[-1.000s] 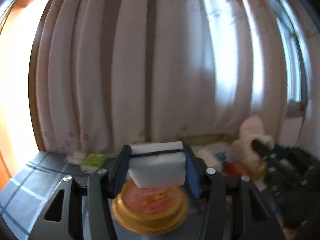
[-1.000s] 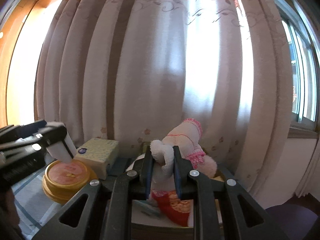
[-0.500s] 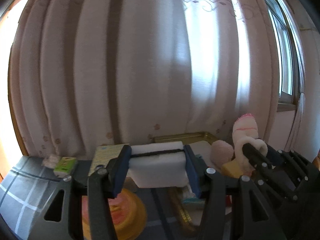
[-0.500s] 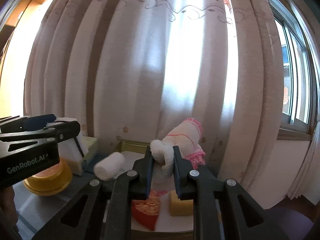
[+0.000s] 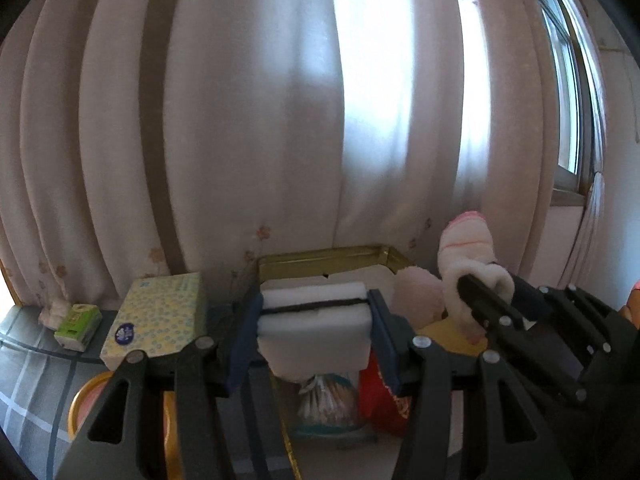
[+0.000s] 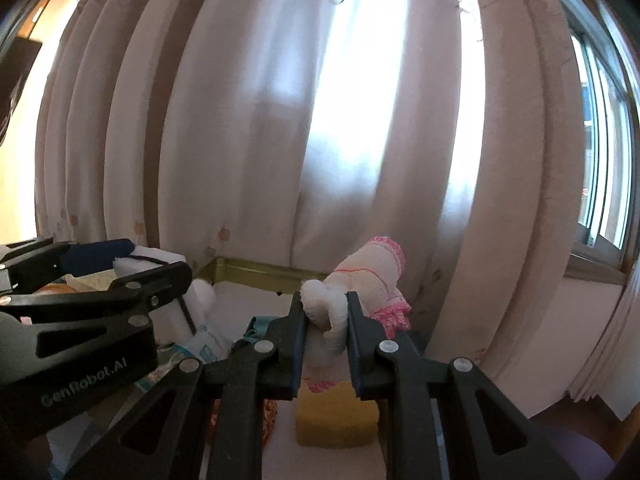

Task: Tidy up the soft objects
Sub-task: 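Carry the towel bundle and white sponge block over the gold tray, then open both grippers to drop the towel bundle and sponge into the tray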

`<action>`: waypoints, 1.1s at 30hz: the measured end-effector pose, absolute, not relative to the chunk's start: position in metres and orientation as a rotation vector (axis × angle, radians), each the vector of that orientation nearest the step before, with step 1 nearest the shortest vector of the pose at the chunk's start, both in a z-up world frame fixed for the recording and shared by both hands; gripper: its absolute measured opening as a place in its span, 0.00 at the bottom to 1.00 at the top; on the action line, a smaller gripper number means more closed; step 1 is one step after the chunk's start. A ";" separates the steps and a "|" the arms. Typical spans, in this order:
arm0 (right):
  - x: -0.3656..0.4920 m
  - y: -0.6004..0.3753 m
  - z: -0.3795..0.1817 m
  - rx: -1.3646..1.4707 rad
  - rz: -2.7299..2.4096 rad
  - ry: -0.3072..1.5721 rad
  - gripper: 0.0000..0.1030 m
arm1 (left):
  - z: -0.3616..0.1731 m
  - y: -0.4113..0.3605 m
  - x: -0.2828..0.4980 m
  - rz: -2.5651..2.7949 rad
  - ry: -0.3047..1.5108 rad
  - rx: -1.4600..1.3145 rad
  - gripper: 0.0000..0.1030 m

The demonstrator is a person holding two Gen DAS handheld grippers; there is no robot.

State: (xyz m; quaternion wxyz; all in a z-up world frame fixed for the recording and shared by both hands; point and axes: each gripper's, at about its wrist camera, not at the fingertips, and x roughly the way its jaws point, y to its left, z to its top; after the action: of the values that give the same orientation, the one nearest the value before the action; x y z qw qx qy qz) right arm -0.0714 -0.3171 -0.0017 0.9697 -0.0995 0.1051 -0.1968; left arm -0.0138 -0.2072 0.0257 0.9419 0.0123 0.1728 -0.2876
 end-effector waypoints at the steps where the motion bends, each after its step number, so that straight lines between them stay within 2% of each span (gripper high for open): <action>1: -0.068 -0.318 -0.002 -0.205 -0.392 0.222 0.20 | 0.025 -0.210 -0.011 -0.587 0.362 0.026 0.51; 17: -0.025 -0.333 -0.008 -0.173 -0.227 0.386 0.20 | 0.020 -0.233 0.032 -0.525 0.433 0.050 0.51; 22: -0.022 -0.334 -0.006 -0.160 -0.184 0.405 0.22 | 0.017 -0.238 0.035 -0.510 0.449 0.091 0.57; 23: -0.024 -0.332 -0.006 -0.165 -0.184 0.397 0.26 | 0.017 -0.240 0.033 -0.507 0.443 0.107 0.58; 26: -0.029 -0.331 -0.007 -0.159 -0.214 0.390 0.34 | 0.017 -0.238 0.031 -0.479 0.431 0.112 0.75; 27: -0.031 -0.333 -0.006 -0.149 -0.230 0.380 0.45 | 0.017 -0.235 0.033 -0.466 0.436 0.096 0.84; 28: -0.034 -0.335 -0.005 -0.138 -0.239 0.369 0.52 | 0.017 -0.232 0.034 -0.454 0.442 0.078 0.98; 29: -0.040 -0.337 -0.003 -0.121 -0.242 0.338 0.69 | 0.017 -0.227 0.036 -0.445 0.447 0.052 1.00; 30: -0.047 -0.337 -0.001 -0.114 -0.244 0.306 0.79 | 0.018 -0.224 0.037 -0.443 0.450 0.029 1.00; 33: -0.057 -0.335 0.001 -0.123 -0.265 0.259 0.82 | 0.020 -0.214 0.037 -0.429 0.426 -0.016 1.00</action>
State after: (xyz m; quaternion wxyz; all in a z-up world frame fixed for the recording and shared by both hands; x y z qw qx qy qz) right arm -0.0569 -0.3346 0.0014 0.9810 -0.0610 0.1288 -0.1319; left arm 0.0368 -0.2140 0.0202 0.9546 -0.0081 0.2100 -0.2112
